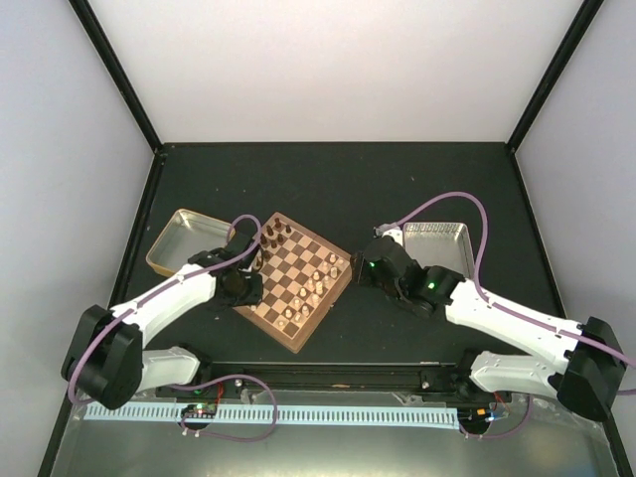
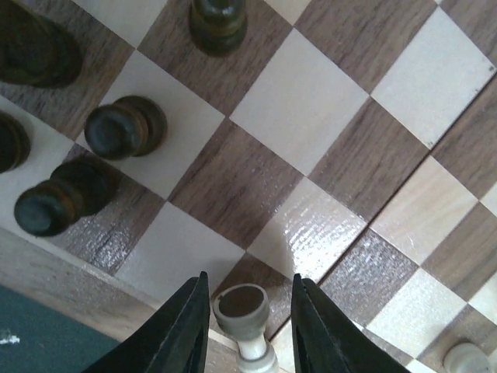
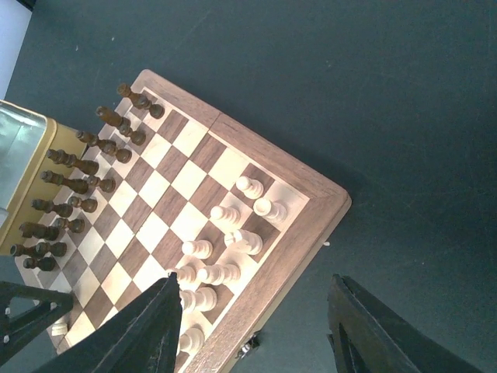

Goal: Set up the chess pieces on the board
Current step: Pick up the chess piece from the chessboard.

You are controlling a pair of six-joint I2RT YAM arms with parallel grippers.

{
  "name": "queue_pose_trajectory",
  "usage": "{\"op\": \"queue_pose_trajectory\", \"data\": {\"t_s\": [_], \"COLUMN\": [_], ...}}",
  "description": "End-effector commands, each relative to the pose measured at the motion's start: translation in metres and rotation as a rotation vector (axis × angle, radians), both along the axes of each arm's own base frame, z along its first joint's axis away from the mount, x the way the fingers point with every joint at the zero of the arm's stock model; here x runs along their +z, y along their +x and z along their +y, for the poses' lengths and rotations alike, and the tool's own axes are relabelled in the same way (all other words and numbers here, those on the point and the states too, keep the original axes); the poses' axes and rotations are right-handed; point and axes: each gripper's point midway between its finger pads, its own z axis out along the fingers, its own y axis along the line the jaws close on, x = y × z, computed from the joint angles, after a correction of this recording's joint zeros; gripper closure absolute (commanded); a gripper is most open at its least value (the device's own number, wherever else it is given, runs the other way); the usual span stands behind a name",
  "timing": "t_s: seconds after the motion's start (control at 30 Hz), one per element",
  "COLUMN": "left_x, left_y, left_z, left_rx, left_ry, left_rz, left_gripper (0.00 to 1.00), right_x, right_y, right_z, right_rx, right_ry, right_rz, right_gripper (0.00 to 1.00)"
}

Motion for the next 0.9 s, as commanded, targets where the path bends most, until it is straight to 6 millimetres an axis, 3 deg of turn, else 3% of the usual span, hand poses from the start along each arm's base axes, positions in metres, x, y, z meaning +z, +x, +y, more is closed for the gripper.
{"op": "queue_pose_trajectory", "data": {"t_s": [0.0, 0.23, 0.47, 0.67, 0.87], "left_x": [-0.003, -0.008, 0.013, 0.065, 0.143], "left_y": [0.013, 0.006, 0.008, 0.015, 0.02], "left_z": [0.002, 0.004, -0.012, -0.046, -0.086], "left_rx": [0.011, 0.009, 0.001, 0.015, 0.095], "left_ry": [0.007, 0.015, -0.096, -0.341, -0.717], "left_rz": [-0.026, 0.015, -0.039, -0.12, -0.163], "left_gripper": [0.71, 0.88, 0.91, 0.9, 0.89], "right_x": [0.012, 0.013, 0.017, 0.037, 0.072], "right_y": [0.003, 0.003, -0.002, -0.017, -0.056], "right_z": [0.007, 0.007, 0.022, 0.066, 0.125], "right_rx": [0.009, 0.01, 0.099, 0.292, 0.555], "right_ry": [0.018, 0.021, 0.013, 0.048, 0.094], "right_rz": [-0.023, -0.024, -0.057, -0.179, -0.397], "right_gripper": [0.48, 0.48, 0.46, 0.41, 0.36]}}
